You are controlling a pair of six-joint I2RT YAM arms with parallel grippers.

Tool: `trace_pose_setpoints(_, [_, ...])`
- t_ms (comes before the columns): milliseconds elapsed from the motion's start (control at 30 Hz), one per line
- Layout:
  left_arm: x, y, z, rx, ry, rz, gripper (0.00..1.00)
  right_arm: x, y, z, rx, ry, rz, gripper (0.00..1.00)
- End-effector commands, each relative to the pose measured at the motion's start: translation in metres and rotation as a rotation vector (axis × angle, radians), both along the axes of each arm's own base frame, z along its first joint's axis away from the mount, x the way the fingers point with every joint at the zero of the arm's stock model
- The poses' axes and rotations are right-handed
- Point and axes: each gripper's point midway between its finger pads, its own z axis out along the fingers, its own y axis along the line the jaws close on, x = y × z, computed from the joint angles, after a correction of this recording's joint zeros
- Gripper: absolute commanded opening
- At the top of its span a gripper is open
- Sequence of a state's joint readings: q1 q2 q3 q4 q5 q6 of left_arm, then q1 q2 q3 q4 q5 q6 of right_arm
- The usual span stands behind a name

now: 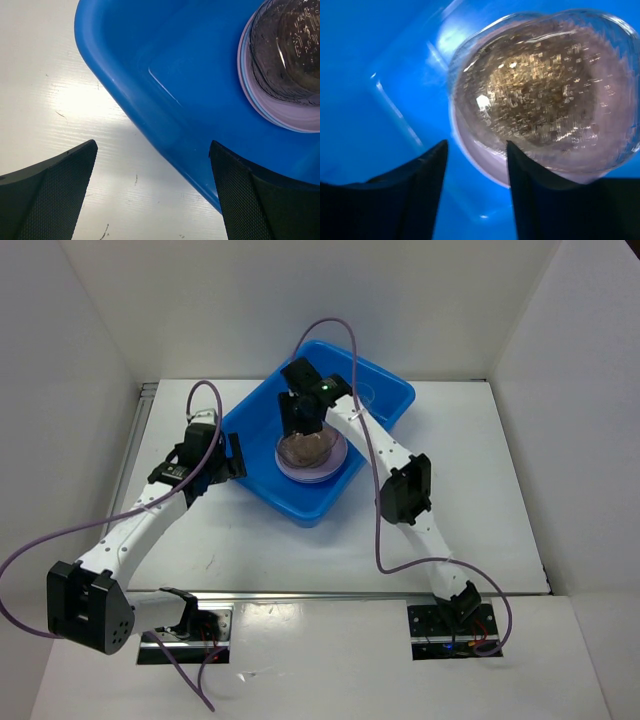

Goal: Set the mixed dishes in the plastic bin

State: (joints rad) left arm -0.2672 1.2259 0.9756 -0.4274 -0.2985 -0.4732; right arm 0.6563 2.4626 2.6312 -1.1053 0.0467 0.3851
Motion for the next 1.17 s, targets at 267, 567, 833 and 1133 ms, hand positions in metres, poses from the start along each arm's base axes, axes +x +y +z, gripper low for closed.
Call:
trace_pose_setpoints(267, [0.001, 0.001, 0.016, 0.003, -0.053, -0.009, 1.0, -0.061, -0.032, 0.228, 0.274, -0.419, -0.03, 0.69])
trace_pose_setpoints(567, [-0.021, 0.015, 0.121, -0.064, -0.306, 0.041, 1.0, -0.093, -0.225, 0.21, 0.348, -0.503, -0.519, 0.76])
trace_pose_setpoints(833, [-0.064, 0.023, 0.125, -0.124, -0.364, 0.061, 1.0, -0.196, -0.276, 0.206, 0.609, -0.624, -0.651, 0.81])
trace_pose_setpoints(1133, [-0.097, 0.027, 0.116, -0.217, -0.418, 0.093, 1.0, -0.273, -0.298, 0.2, 0.882, -0.684, -0.689, 1.0])
